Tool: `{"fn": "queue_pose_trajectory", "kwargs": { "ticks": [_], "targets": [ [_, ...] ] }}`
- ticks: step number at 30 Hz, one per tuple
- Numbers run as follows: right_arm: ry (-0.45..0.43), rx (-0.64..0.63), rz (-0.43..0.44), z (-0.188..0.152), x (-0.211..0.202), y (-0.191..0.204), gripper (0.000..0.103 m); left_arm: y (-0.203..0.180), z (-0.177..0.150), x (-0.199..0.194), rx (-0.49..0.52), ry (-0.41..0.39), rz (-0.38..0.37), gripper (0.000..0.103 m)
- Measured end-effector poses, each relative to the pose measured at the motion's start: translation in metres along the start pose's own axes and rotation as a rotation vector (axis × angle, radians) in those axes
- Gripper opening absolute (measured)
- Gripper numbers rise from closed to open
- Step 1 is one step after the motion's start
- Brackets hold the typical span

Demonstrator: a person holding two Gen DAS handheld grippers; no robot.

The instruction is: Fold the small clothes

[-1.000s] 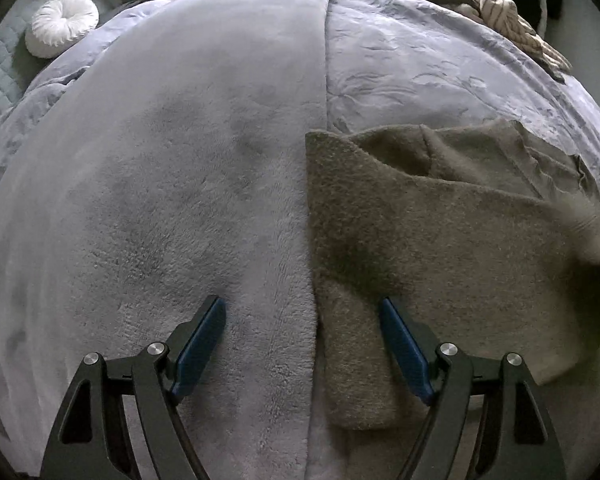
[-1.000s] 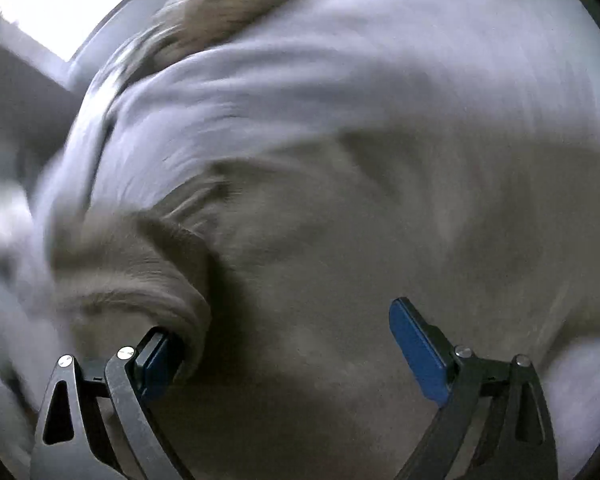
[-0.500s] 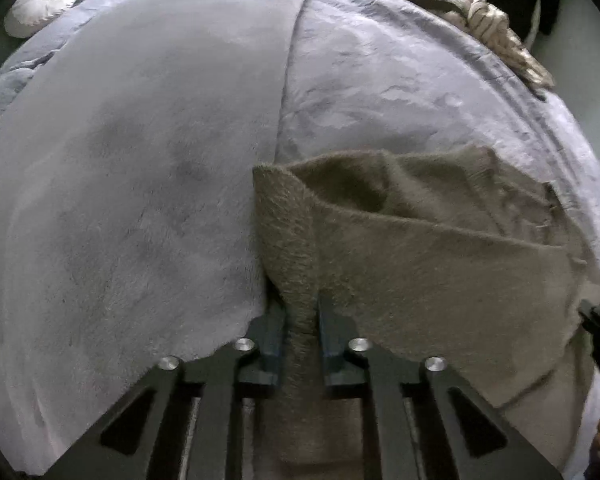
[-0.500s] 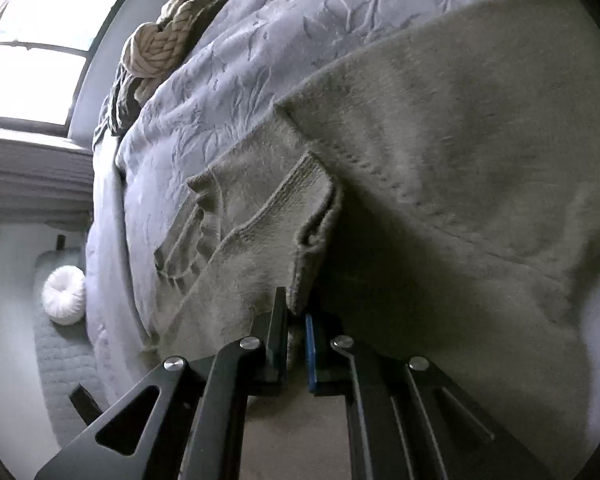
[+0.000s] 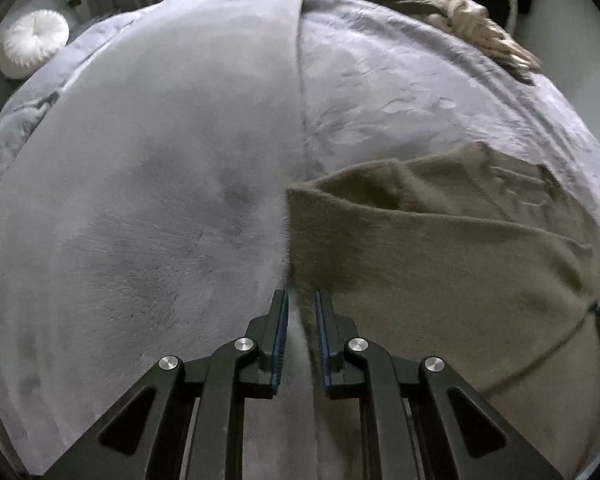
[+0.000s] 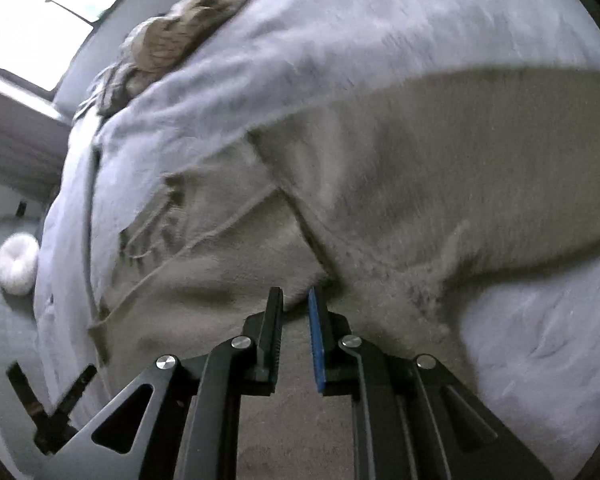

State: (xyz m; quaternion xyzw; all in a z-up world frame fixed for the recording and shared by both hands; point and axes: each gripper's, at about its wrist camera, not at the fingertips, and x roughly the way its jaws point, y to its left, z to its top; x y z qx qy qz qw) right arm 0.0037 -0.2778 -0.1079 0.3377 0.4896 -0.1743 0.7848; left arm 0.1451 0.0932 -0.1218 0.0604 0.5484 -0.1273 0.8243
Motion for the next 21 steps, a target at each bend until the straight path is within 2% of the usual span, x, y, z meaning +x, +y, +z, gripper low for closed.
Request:
{"fn": "queue_pose_trajectory", "kwargs": {
  "ticks": [4,6,7,9,11,14,15,17,18,19,21],
  "targets": [
    [0.009,-0.139,-0.043,0.005,0.023,0.021,0.015,-0.024,-0.003,-0.005,0.071,-0.007,-0.002,0.016],
    [0.053,-0.143,-0.096,-0.002,0.037,0.012,0.014,-0.034,-0.009,0.009,0.092,0.021,0.022,0.016],
    [0.073,-0.118,-0.089,-0.006,0.041,0.003,0.014,-0.035,-0.011,0.017,0.086,0.04,0.027,0.016],
    [0.066,-0.043,-0.018,-0.01,0.036,-0.016,0.014,-0.034,-0.018,0.033,0.067,0.072,0.04,0.016],
    [0.092,0.0,0.008,-0.012,0.033,-0.026,0.014,-0.032,-0.024,0.033,0.066,0.039,0.031,0.016],
    [0.125,0.076,0.093,-0.015,0.029,-0.04,0.015,-0.031,-0.026,0.029,0.079,0.048,0.042,0.016],
    [0.126,0.093,0.109,-0.015,0.024,-0.044,0.019,-0.03,-0.026,0.028,0.082,0.054,0.05,0.016],
    [0.117,0.118,0.133,-0.016,0.014,-0.047,0.035,-0.03,-0.026,0.026,0.083,0.061,0.063,0.016],
    [0.11,0.125,0.143,-0.017,0.01,-0.048,0.049,-0.031,-0.025,0.023,0.08,0.065,0.072,0.016],
    [0.108,0.128,0.147,-0.018,0.008,-0.05,0.054,-0.032,-0.025,0.021,0.076,0.069,0.081,0.016],
    [0.109,0.134,0.154,-0.022,0.003,-0.053,0.054,-0.037,-0.026,0.016,0.07,0.072,0.086,0.016]
  ]
}}
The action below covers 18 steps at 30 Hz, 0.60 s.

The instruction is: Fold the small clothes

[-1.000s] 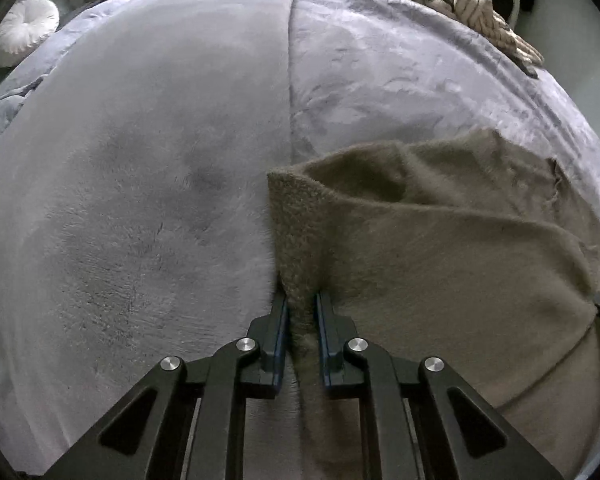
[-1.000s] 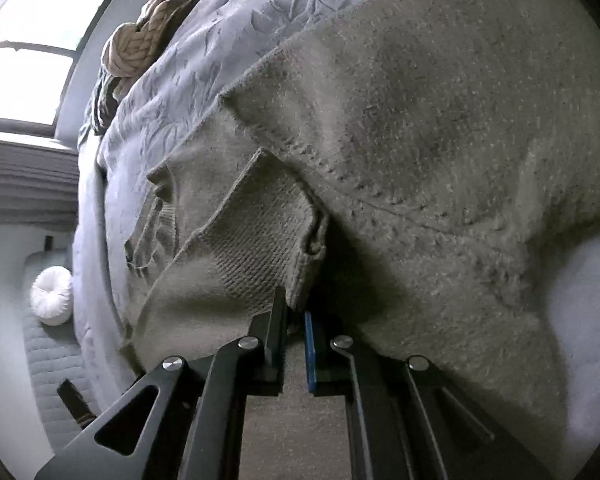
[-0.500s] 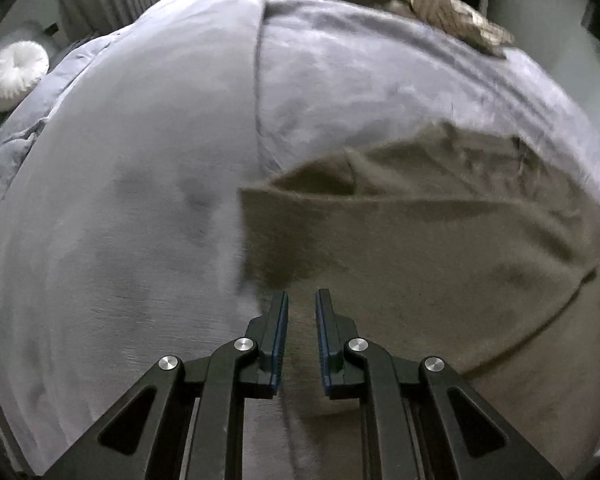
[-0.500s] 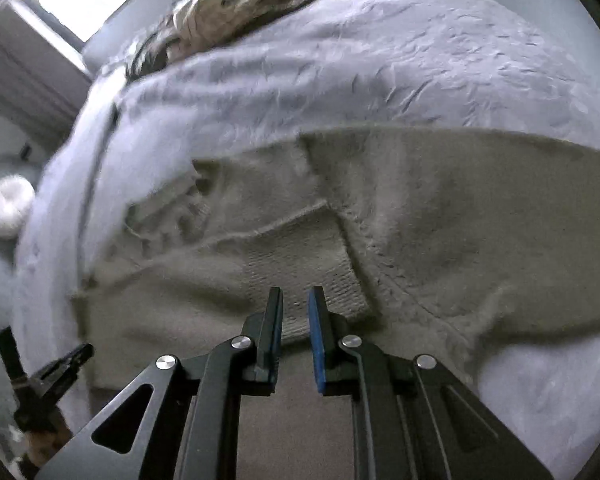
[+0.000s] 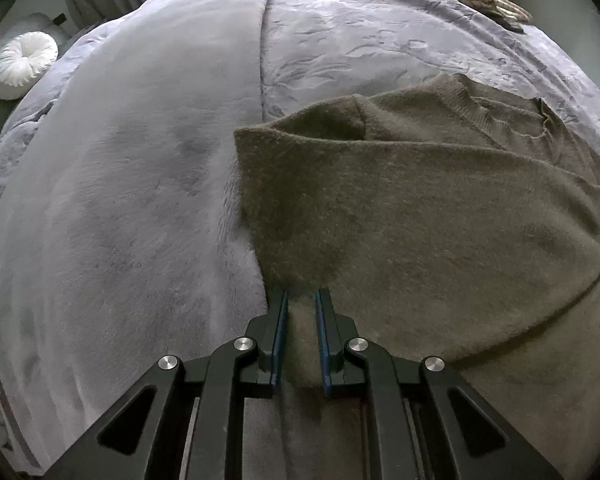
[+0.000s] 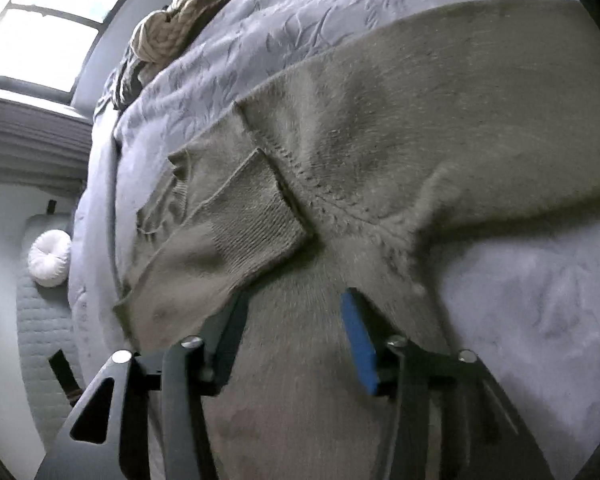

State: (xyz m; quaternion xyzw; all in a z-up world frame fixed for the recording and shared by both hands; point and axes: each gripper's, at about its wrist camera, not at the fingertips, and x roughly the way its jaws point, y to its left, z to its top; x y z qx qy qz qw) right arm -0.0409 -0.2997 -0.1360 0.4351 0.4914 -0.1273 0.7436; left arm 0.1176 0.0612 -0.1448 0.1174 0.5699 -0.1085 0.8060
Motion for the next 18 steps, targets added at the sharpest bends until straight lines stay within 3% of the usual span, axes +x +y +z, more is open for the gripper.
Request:
{"fn": "queue_pose_trajectory", "kwargs": {
  "ticks": [9,18],
  "targets": [
    [0.024,0.069,0.049,-0.02,-0.017,-0.025,0.059,-0.05,-0.004,-0.013,0.034,0.028,-0.07,0.016],
    [0.017,0.088,0.084,-0.021,-0.026,-0.038,0.071,-0.103,-0.011,-0.025,0.093,0.043,-0.099,0.016]
  ]
}}
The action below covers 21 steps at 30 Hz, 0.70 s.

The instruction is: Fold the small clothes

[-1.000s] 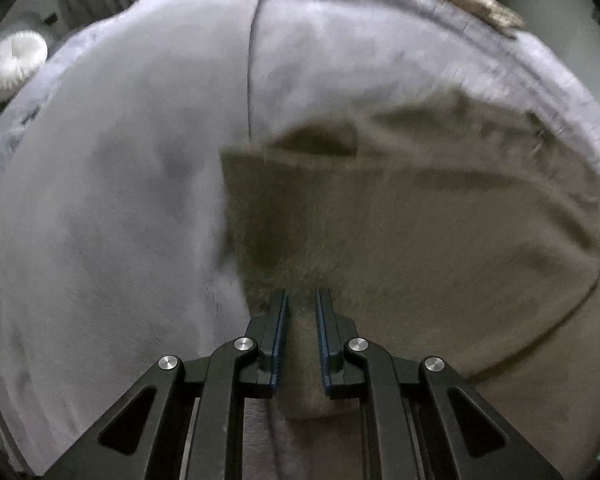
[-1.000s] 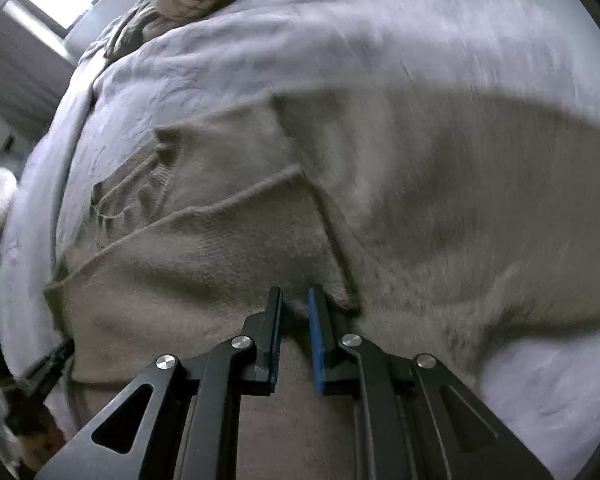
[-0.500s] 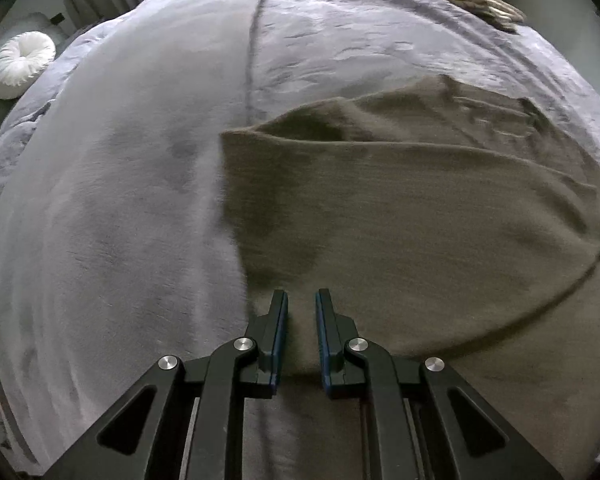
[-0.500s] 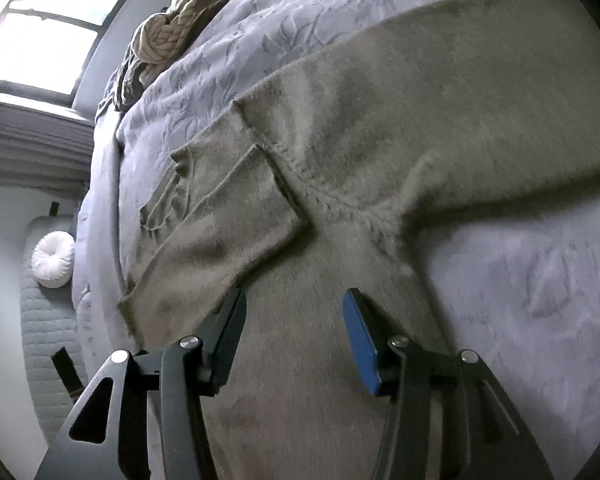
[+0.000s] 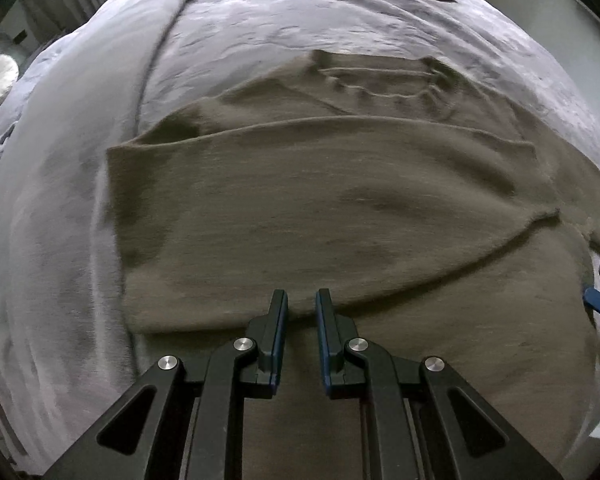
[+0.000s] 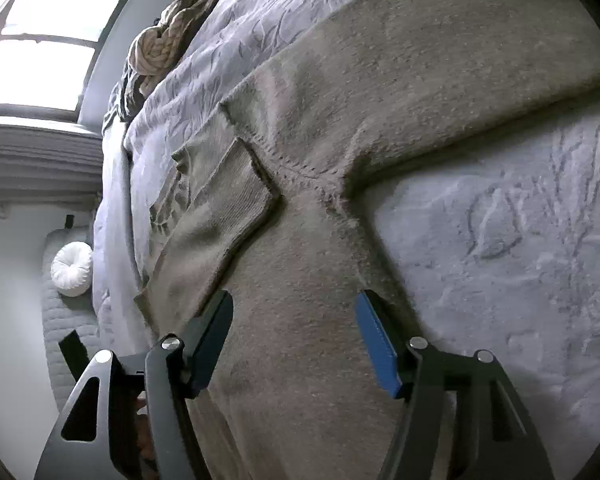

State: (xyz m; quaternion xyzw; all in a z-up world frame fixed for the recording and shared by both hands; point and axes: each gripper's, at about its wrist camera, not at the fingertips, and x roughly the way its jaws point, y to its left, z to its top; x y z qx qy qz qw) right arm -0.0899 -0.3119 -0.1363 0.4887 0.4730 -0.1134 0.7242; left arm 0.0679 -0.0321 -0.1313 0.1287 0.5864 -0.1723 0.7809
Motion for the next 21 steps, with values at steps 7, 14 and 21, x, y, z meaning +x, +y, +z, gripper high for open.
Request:
{"fn": "queue_pose_trajectory", "kwargs": {
  "ticks": [7,14,21],
  "targets": [
    [-0.024,0.022,0.016,0.008,-0.011,-0.011,0.082,-0.029,0.005,-0.004,0.022,-0.018,0.012,0.102],
    [-0.111,0.082,0.021,0.022,-0.038,-0.039,0.085,-0.055,0.01,0.003,0.023,0.017,0.003,0.102],
    [-0.284,0.16,0.05,0.04,-0.086,-0.077,0.086,-0.097,0.008,0.002,0.047,0.033,0.0,0.102]
  ]
}}
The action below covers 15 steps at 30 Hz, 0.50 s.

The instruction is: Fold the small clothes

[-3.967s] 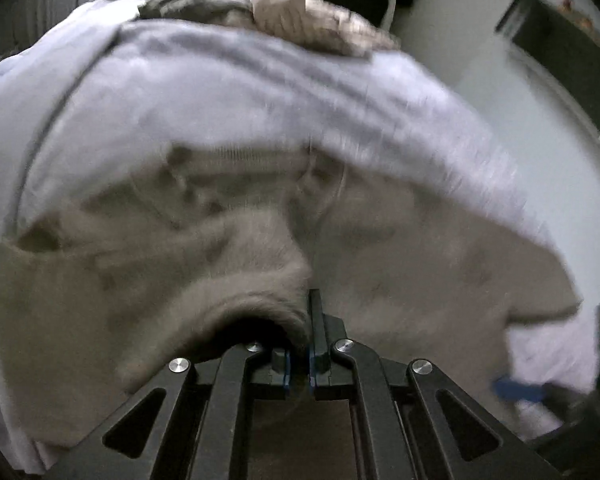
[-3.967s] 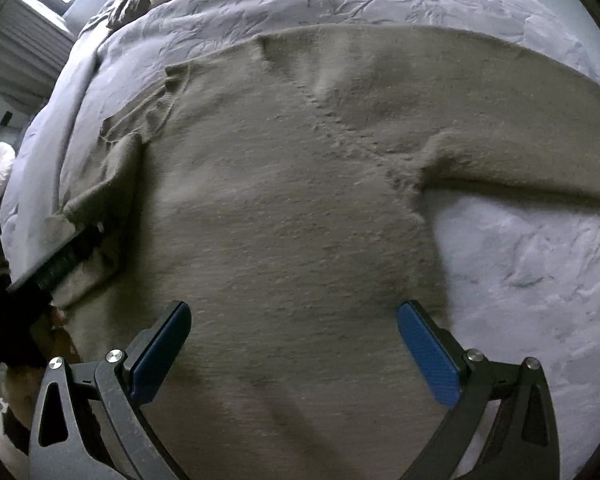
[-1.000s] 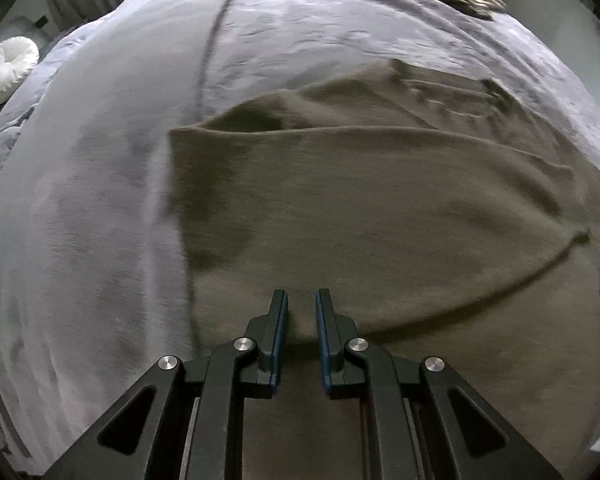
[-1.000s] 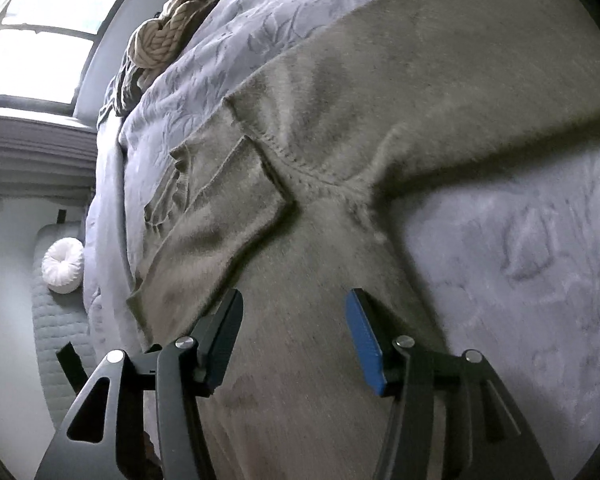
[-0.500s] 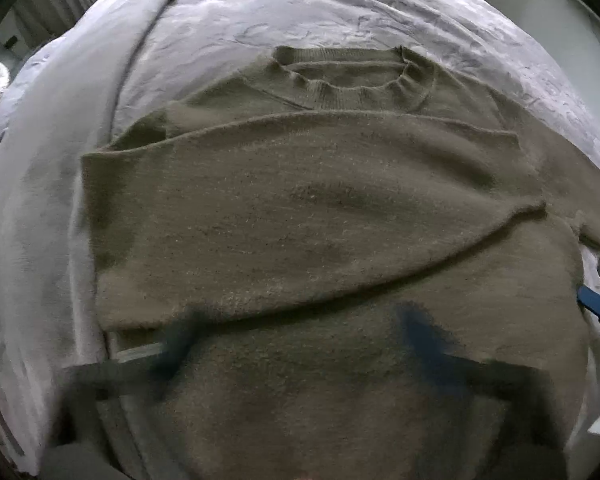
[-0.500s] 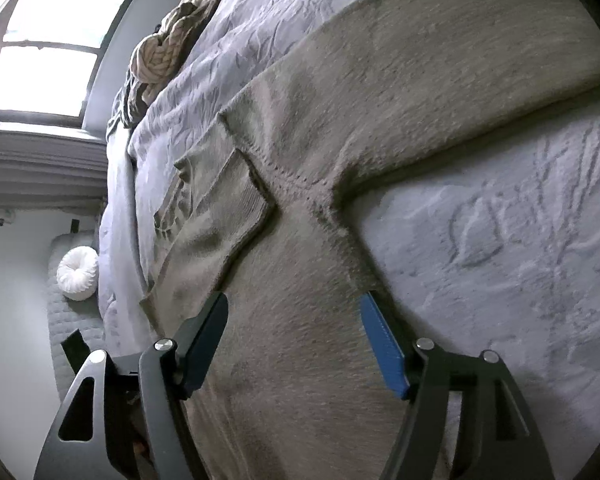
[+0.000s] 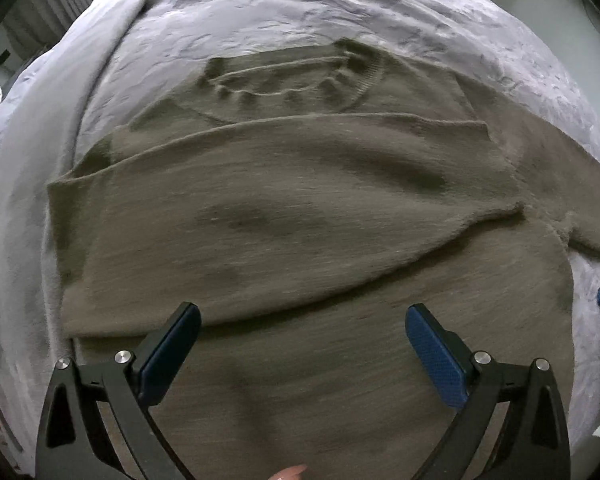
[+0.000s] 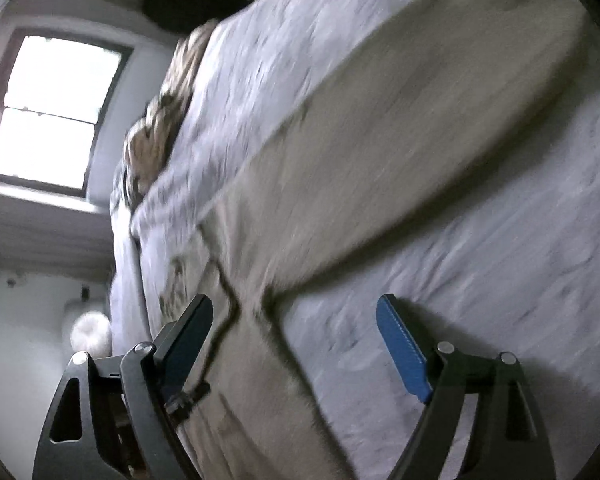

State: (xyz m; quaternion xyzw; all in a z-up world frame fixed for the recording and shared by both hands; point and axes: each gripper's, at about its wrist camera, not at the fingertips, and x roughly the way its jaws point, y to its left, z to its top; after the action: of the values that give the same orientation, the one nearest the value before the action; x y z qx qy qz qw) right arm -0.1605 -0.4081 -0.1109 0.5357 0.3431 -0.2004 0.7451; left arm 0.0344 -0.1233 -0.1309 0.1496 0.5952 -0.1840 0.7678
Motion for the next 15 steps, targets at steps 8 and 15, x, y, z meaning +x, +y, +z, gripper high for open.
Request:
{"fn": "queue_pose_trajectory", "kwargs": {
  "ticks": [8,15],
  "targets": [
    [-0.104,0.096,-0.035,0.041,-0.035,-0.037,0.086,-0.043,-0.006,-0.002,0.035,0.028,-0.042,0.102],
    [-0.199,0.26,0.028,0.073,-0.054,-0.073,0.086,-0.066,-0.007,0.0,0.041,0.043,-0.053,0.102]
  ]
}}
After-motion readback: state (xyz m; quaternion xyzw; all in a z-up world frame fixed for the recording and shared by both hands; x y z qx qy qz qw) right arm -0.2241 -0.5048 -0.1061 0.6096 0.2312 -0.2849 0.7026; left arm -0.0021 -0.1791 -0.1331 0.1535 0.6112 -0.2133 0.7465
